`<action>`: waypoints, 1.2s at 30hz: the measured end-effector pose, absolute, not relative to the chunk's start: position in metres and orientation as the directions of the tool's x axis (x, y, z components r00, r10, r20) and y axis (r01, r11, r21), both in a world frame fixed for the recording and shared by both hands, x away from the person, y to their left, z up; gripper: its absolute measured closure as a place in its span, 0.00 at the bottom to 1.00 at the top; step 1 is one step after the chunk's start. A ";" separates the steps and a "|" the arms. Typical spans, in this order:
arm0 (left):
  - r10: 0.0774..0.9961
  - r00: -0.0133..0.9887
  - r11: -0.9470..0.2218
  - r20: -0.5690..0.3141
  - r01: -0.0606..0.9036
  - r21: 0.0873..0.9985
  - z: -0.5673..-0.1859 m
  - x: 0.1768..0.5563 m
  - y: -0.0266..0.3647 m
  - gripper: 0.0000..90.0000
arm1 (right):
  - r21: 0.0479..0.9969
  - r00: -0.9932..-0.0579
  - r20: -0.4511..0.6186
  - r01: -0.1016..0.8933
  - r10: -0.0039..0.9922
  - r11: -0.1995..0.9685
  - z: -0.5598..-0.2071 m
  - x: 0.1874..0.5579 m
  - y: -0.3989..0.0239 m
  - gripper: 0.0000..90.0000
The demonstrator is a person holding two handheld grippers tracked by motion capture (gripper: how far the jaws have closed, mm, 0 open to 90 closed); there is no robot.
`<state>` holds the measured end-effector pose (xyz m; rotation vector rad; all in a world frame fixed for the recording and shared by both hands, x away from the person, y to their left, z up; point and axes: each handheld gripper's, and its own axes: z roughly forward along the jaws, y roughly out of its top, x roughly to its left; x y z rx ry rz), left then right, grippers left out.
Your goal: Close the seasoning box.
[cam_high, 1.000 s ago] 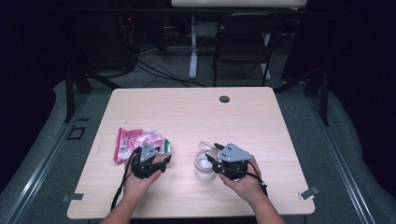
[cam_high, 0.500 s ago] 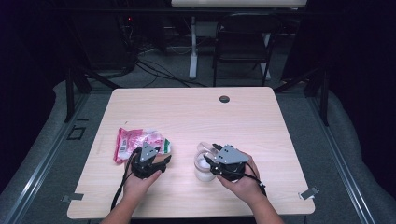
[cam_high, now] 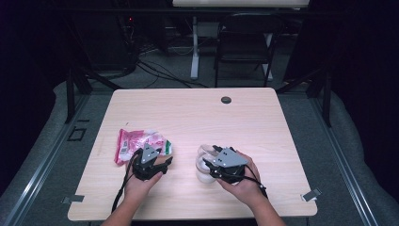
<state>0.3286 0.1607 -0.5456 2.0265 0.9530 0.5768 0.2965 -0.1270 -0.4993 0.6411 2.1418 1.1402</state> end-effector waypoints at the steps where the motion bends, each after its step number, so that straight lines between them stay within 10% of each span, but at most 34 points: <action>1: 0.789 0.611 -0.391 0.063 0.421 0.818 -0.546 0.329 0.161 0.48 | 0.850 -0.688 -0.298 0.124 0.662 0.512 -0.500 0.296 -0.127 0.50; 36: 0.792 0.607 -0.388 0.065 0.419 0.821 -0.545 0.328 0.162 0.48 | 0.866 -0.748 -0.251 0.109 0.614 0.487 -0.498 0.290 -0.113 0.46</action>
